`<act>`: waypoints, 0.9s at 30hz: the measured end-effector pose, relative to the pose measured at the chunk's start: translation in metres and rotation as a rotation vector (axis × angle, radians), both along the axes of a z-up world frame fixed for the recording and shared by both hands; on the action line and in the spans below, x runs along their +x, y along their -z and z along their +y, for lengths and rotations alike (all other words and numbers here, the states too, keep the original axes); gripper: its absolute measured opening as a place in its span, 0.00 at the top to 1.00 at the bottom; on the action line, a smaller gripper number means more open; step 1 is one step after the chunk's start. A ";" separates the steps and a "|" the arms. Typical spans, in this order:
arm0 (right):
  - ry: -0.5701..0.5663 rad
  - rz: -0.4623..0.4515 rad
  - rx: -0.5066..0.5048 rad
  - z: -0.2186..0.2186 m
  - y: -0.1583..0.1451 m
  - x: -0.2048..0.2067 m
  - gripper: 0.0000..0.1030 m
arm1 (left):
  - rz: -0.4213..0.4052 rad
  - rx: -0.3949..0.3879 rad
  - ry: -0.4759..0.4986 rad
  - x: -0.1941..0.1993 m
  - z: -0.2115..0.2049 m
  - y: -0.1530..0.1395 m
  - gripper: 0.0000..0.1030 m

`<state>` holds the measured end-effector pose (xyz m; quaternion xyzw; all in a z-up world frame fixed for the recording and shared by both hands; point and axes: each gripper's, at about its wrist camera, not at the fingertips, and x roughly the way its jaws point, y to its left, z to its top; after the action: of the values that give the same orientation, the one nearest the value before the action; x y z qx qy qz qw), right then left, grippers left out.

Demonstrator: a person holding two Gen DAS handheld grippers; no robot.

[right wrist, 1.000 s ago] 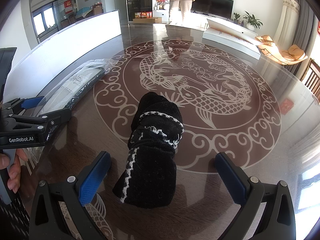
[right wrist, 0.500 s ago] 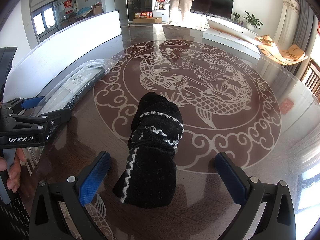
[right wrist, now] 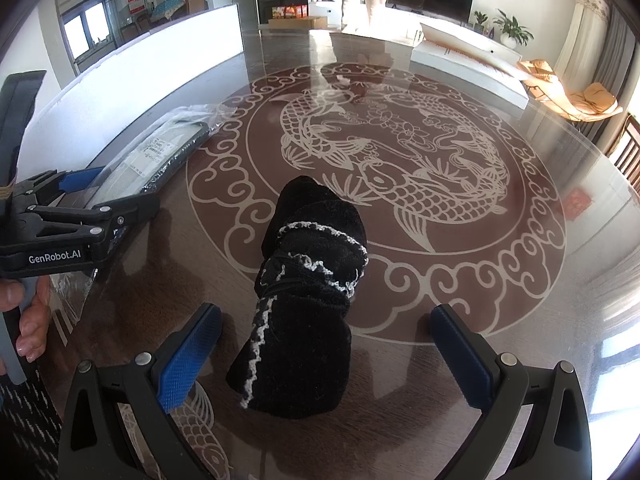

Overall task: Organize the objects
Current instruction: 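Hold the bagged protector in the left tool and the black pouch in the right, then carry the bag and pouch into the bin and open both tools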

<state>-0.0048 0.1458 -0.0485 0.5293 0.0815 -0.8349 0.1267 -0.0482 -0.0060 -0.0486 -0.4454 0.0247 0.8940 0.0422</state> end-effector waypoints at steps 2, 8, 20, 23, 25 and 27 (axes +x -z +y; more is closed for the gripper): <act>0.029 -0.015 -0.029 0.003 -0.012 -0.010 0.01 | 0.005 -0.001 -0.002 0.001 0.000 -0.001 0.28; -0.017 -0.069 0.035 -0.013 -0.011 -0.022 0.65 | 0.008 0.022 -0.028 0.011 -0.008 -0.004 0.28; 0.000 0.066 -0.043 -0.010 -0.038 0.028 0.65 | 0.192 0.185 -0.117 0.070 -0.047 -0.067 0.28; -0.025 0.113 -0.079 -0.026 -0.055 0.028 0.65 | 0.247 0.219 -0.149 0.086 -0.066 -0.094 0.28; -0.053 0.153 -0.113 -0.044 -0.073 0.026 0.65 | 0.289 0.245 -0.183 0.095 -0.089 -0.115 0.28; -0.100 0.194 -0.151 -0.071 -0.094 0.022 0.65 | 0.327 0.248 -0.231 0.100 -0.118 -0.136 0.28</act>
<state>0.0171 0.0748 0.0456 0.4303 0.0567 -0.8787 0.1989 0.0513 -0.1243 0.0869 -0.2857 -0.1300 0.9494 -0.0103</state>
